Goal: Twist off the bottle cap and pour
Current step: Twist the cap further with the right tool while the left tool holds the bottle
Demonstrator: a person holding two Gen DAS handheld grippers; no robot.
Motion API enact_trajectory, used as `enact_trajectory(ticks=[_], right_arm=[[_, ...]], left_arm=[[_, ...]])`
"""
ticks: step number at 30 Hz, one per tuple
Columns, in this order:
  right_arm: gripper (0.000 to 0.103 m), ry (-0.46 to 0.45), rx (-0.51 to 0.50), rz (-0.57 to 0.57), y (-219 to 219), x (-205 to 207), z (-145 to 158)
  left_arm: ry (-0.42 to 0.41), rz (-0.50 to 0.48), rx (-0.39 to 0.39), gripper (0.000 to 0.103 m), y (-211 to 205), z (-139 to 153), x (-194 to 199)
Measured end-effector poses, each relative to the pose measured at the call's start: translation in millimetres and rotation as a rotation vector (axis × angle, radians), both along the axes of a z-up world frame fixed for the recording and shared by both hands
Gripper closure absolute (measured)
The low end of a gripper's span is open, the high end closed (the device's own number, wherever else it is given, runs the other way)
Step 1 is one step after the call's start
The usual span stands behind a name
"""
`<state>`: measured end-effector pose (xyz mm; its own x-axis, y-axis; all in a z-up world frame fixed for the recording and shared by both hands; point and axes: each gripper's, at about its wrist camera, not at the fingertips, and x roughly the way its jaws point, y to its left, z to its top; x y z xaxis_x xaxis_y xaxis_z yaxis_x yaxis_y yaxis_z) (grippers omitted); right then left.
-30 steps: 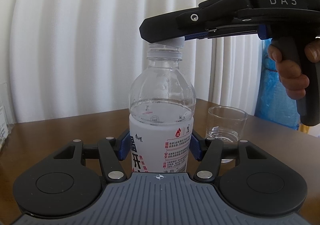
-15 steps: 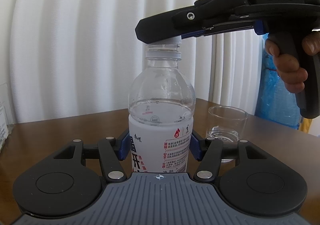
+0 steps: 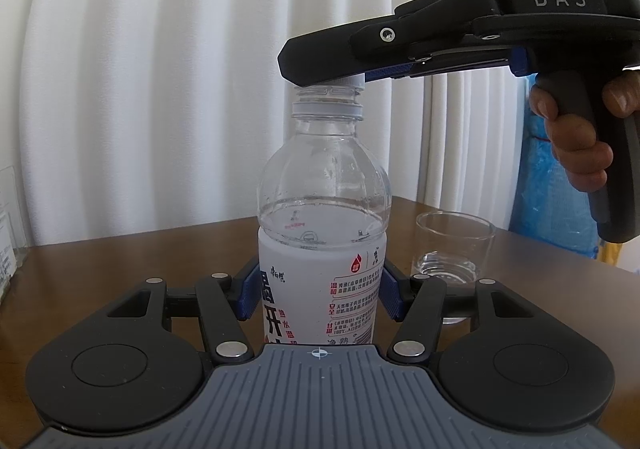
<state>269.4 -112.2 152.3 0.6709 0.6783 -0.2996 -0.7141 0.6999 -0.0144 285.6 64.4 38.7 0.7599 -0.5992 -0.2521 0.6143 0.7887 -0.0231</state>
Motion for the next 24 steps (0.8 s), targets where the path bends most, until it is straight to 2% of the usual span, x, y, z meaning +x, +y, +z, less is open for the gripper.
enact_trajectory(ticks=[3, 4, 5, 7, 16, 20, 24], right_arm=[[0.07, -0.005, -0.006, -0.001, 0.7, -0.9, -0.2], [0.068, -0.008, -0.009, -0.002, 1.0, -1.5, -0.3], [0.061, -0.014, -0.014, -0.006, 1.3, -2.5, -0.4], [0.057, -0.028, -0.021, -0.012, 1.8, -5.0, -1.0], [0.057, -0.054, -0.027, -0.012, 3.0, -10.4, -0.5], [0.054, -0.107, -0.085, -0.018, 10.9, -17.5, -1.5], [0.055, -0.122, -0.089, -0.015, 15.4, -18.6, -2.6]], left_arm=[[0.0, 0.01, 0.002, 0.045, -6.1, 2.2, -10.5], [0.0, 0.01, 0.002, 0.045, -5.6, 2.5, -10.3], [0.001, 0.009, 0.002, 0.045, -5.2, 2.6, -10.5], [0.001, 0.009, 0.002, 0.045, -5.4, 2.7, -10.9], [0.002, 0.009, 0.002, 0.045, -7.9, 3.3, -12.7], [0.003, 0.008, 0.002, 0.045, -8.6, 3.5, -11.1], [0.006, 0.0, -0.001, 0.045, -4.0, 2.2, -0.7]])
